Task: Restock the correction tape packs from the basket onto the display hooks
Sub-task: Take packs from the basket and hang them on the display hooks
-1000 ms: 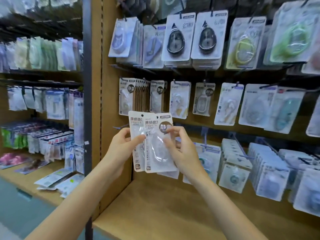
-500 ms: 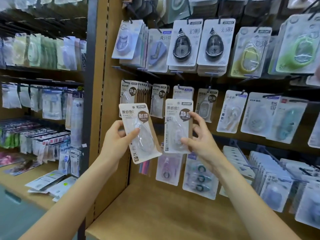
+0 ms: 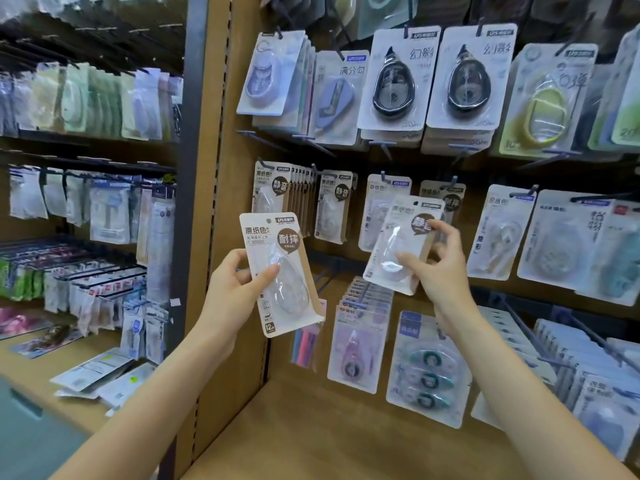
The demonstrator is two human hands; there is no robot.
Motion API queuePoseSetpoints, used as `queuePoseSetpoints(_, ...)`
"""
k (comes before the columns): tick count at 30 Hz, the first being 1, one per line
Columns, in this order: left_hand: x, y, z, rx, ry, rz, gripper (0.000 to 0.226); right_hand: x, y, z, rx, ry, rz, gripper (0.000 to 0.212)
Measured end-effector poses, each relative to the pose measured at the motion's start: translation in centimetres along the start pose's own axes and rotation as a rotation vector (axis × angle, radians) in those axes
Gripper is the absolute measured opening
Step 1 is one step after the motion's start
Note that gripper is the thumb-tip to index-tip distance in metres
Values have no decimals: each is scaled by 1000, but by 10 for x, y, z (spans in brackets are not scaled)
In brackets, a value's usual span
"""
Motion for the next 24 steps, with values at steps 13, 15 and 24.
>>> queuePoseSetpoints(13, 10, 11, 30, -87, 13, -57, 25, 2, 44, 13, -159, -28, -172, 66)
queuePoseSetpoints(15, 19, 17, 36, -102, 37, -70, 29, -7, 45, 13, -145, -109, -282, 66)
queuePoseSetpoints(24, 15, -11, 41, 39, 42, -100, 27, -50, 118, 55, -231, -395, -492, 65)
Point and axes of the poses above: each hand's wrist, its own z-axis towards the middle knuckle, its own y-axis out of the palm, x = y × z, the point moved 9 cm from there along z, towards the middle knuckle, and after that the axes turned 9 degrees about -z, right-handed, at the moved point
